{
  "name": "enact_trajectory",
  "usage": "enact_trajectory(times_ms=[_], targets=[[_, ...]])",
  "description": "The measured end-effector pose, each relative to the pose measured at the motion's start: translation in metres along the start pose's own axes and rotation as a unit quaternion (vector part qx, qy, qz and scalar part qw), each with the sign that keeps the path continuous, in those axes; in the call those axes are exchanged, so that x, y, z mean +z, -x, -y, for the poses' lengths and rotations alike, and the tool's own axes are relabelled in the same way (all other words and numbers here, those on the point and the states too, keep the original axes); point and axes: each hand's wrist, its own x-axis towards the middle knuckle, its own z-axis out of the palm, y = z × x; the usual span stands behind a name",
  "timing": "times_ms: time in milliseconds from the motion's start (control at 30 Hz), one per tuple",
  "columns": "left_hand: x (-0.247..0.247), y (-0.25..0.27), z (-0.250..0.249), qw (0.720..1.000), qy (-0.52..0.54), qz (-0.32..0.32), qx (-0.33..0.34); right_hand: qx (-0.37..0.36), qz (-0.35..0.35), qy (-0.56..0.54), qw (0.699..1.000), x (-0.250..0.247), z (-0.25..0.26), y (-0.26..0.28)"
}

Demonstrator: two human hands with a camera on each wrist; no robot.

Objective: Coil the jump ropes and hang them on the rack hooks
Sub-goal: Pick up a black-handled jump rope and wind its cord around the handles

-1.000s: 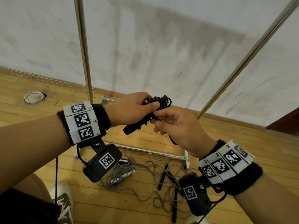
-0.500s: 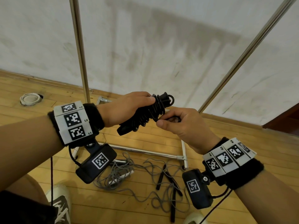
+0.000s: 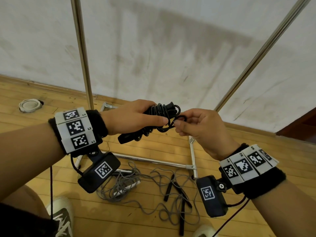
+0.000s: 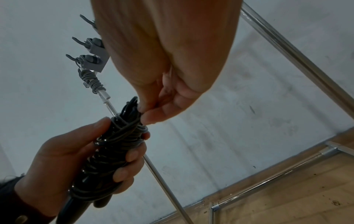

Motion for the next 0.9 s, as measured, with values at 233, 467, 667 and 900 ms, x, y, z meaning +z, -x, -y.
enact_trajectory(times_ms=[233,467,667,900], targets=[[0.001,-0.002,-0.002,1.0,0.012,0.011,-0.011,-0.034,-0.039,-0.039,0.998,0.001,0.0,-0.001],[-0.003,-0.002,0.005,0.998,-0.025,0.05,-0.025,-0.042,-0.03,-0.028,0.998,0.004,-0.001,0.0],[-0.002,0.001,0.002,0.993,-0.072,0.086,-0.033,-0.038,0.019,0.0,0.999,0.01,-0.005,0.004],[-0.003,-0.003,0.003,0.986,-0.099,0.12,-0.068,-0.087,0.045,0.048,0.994,0.012,-0.006,0.005]])
